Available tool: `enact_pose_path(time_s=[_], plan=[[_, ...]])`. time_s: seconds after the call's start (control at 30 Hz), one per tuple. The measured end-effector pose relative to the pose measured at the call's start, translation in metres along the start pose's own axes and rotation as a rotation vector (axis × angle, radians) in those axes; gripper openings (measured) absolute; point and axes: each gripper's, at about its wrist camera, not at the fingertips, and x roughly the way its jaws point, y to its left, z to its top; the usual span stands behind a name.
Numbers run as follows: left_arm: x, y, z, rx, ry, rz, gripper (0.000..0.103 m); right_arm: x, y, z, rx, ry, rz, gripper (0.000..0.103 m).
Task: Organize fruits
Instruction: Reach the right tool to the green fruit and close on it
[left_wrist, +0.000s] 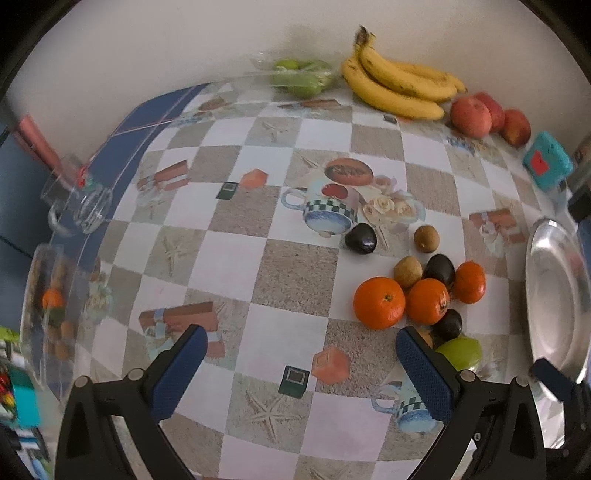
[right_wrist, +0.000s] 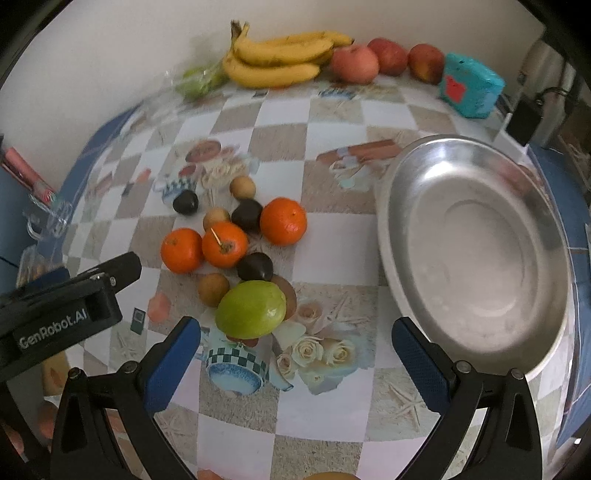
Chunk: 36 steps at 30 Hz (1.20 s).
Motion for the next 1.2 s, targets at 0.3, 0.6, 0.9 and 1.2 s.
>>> enact_pose_path(time_s=[0.3, 0.6, 0.9, 1.2], plan=[[0.021, 0.005, 0.018, -0.03, 0.065, 0.02, 0.103, 0.025, 0.013, 0.012, -0.062, 0.075, 0.025, 0.103], [0.034, 0.011, 0.022, -0.08, 0.106, -0.023, 0.103, 0.04, 0.034, 0.019, -0.169, 0.094, 0.031, 0.103], [0.045, 0.018, 0.014, -0.141, 0.149, -0.061, 0.103, 0.057, 0.037, 0.009, -0.233, 0.131, -0.04, 0.091], [0.044, 0.028, 0.011, -0.182, 0.152, -0.091, 0.103, 0.046, 0.038, 0.002, -0.258, 0.106, -0.023, 0.063]])
